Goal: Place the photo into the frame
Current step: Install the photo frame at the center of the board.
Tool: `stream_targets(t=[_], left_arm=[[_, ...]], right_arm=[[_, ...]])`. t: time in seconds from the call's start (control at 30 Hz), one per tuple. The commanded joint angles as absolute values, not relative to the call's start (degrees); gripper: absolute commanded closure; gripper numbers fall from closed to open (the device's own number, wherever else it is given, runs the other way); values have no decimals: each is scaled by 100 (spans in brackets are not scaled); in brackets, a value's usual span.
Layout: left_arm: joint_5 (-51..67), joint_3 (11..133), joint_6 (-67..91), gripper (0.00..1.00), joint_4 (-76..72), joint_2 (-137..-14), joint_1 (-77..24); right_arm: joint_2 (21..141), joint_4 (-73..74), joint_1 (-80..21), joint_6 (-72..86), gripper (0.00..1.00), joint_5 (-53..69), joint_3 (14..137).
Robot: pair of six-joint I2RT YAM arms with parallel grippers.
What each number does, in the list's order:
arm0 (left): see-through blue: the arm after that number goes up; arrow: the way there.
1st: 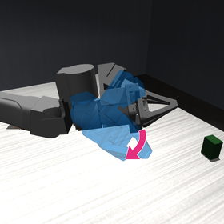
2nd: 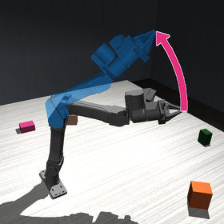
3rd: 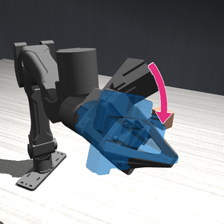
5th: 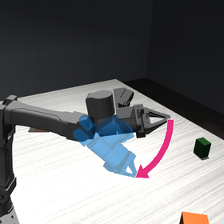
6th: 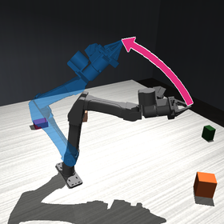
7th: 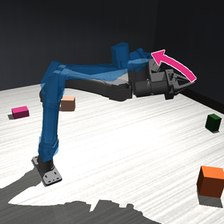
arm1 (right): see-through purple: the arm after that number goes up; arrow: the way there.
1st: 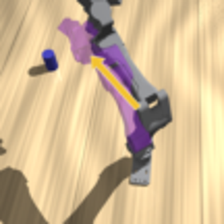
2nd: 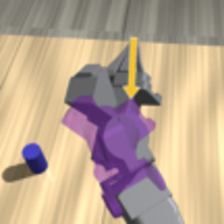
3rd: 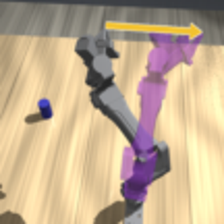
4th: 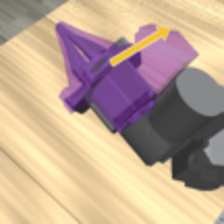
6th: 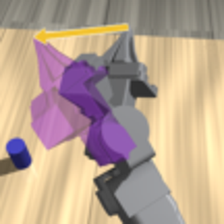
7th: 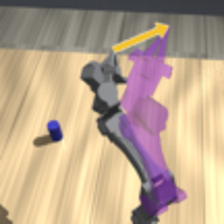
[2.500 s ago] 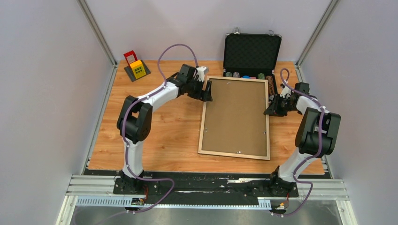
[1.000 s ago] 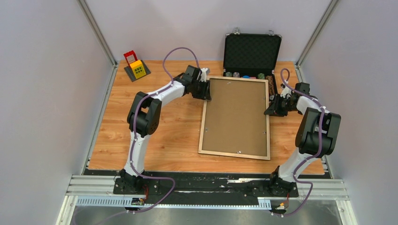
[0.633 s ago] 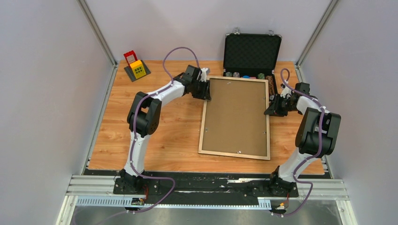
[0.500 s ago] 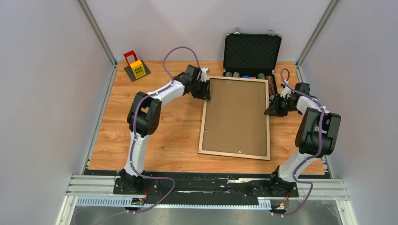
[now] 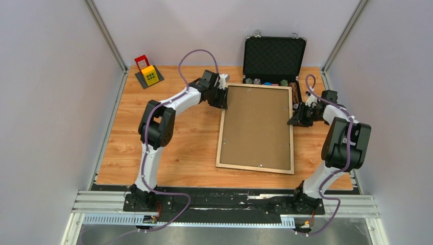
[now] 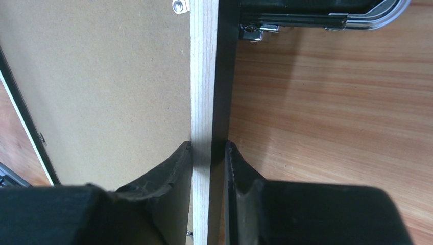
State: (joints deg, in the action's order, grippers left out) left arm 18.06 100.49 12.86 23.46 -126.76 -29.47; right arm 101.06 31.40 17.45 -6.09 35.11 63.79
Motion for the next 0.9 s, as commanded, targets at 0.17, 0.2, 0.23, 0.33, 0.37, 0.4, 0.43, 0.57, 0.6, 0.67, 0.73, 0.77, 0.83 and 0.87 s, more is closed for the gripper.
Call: stream_targets(t=[0.17, 0.2, 0.23, 0.33, 0.37, 0.4, 0.43, 0.57, 0.6, 0.67, 0.73, 0.77, 0.83, 0.87], left_arm=[[1652, 10292, 877, 100, 2473, -12673, -2986], [1665, 10312, 887, 100, 2472, -12682, -2987], [1672, 10328, 894, 100, 2470, -12707, -2988], [1734, 10410, 894, 100, 2470, -12748, -2983], [1755, 10426, 880, 100, 2465, -12758, -2983], [1777, 10448, 862, 100, 2458, -12759, -2985], [1789, 10454, 815, 100, 2455, -12756, -2983], [1818, 10488, 672, 96, 2452, -12751, -2982], [1819, 10493, 638, 93, 2448, -12759, -2987], [1819, 10505, 612, 84, 2451, -12782, -2984], [1823, 10520, 614, 74, 2452, -12818, -2986], [1822, 10538, 619, 66, 2448, -12829, -2983], [1816, 10577, 649, 55, 2470, -12858, -2988], [1813, 10584, 663, 52, 2476, -12869, -2984]], right_arm=[[10023, 2761, 1735, -694, 100, 3779, 6407], [10025, 2760, 1740, -702, 100, 3779, 6407], [10020, 2760, 1739, -703, 100, 3779, 6400], [10024, 2770, 1738, -716, 100, 3788, 6398], [10032, 2772, 1740, -725, 100, 3788, 6391], [10029, 2774, 1747, -733, 100, 3788, 6390], [10028, 2770, 1749, -738, 100, 3792, 6390], [10025, 2778, 1771, -756, 100, 3813, 6396], [10022, 2777, 1775, -756, 100, 3821, 6398], [10024, 2793, 1771, -756, 100, 3840, 6398], [10010, 2793, 1775, -764, 100, 3841, 6398], [10011, 2795, 1772, -766, 100, 3849, 6392], [10011, 2806, 1775, -772, 100, 3850, 6390], [10015, 2804, 1775, -773, 100, 3850, 6390]])
